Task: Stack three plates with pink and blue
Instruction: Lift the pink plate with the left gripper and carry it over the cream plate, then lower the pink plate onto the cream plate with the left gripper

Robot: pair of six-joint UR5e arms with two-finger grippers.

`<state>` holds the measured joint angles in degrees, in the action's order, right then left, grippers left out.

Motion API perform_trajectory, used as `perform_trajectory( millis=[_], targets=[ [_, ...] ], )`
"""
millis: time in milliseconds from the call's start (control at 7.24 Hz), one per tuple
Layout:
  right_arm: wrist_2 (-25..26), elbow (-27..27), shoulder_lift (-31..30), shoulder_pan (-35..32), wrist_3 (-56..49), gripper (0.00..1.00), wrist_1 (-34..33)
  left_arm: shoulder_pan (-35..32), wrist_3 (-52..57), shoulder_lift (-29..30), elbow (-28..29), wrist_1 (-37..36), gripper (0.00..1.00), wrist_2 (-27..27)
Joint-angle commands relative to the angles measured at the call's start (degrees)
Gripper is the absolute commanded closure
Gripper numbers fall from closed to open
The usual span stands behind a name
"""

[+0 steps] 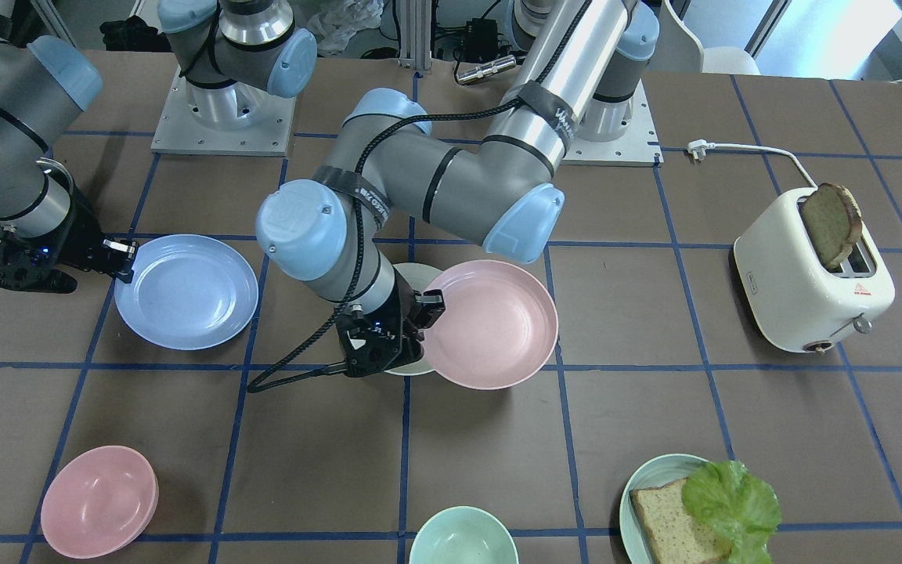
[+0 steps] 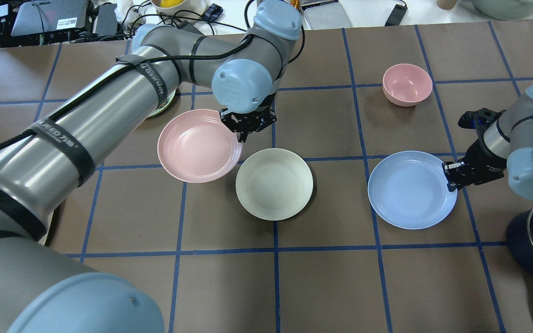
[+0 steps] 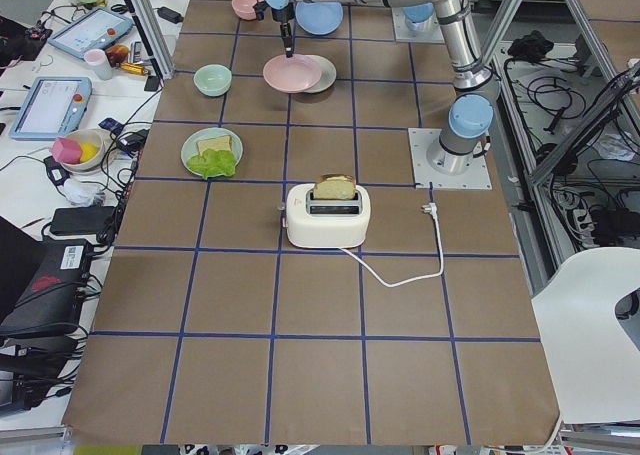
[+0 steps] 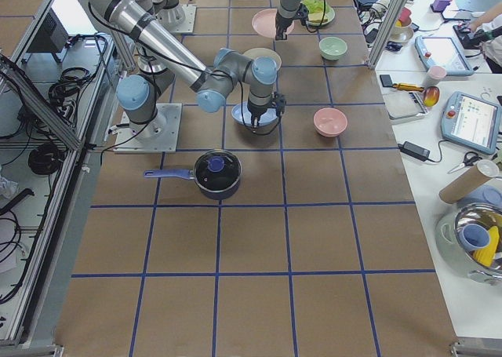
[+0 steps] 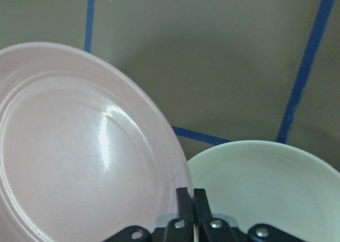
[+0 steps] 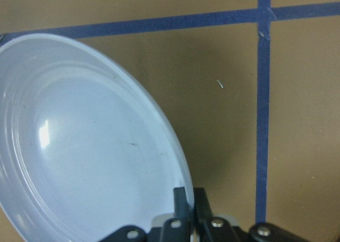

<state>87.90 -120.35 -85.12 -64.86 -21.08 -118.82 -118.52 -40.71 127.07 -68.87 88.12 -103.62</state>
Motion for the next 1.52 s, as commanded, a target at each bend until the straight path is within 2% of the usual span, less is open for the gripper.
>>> perform_trajectory(
  millis=[0,276,553,1382],
  targets=[
    [-0.01,0.46,-0.30,0.00,0.16,1.00,0.87,-3.37,-4.96,4.91,6.10,0.65,1.00,2.80],
    [0.87,2.56,0.04,0.00,0.16,1.00,1.65,-6.27,-9.98,7.74,6.65,1.53,1.00,3.33],
    [1.66,3.27,-0.31,0.00,0.07,1.00,3.33,-6.72,-11.58,7.32,6.82,7.65,1.00,3.51],
    [0.87,3.36,-0.66,-0.26,0.60,1.00,4.21,-6.90,-12.38,9.42,6.91,3.55,1.00,4.75]
  ],
)
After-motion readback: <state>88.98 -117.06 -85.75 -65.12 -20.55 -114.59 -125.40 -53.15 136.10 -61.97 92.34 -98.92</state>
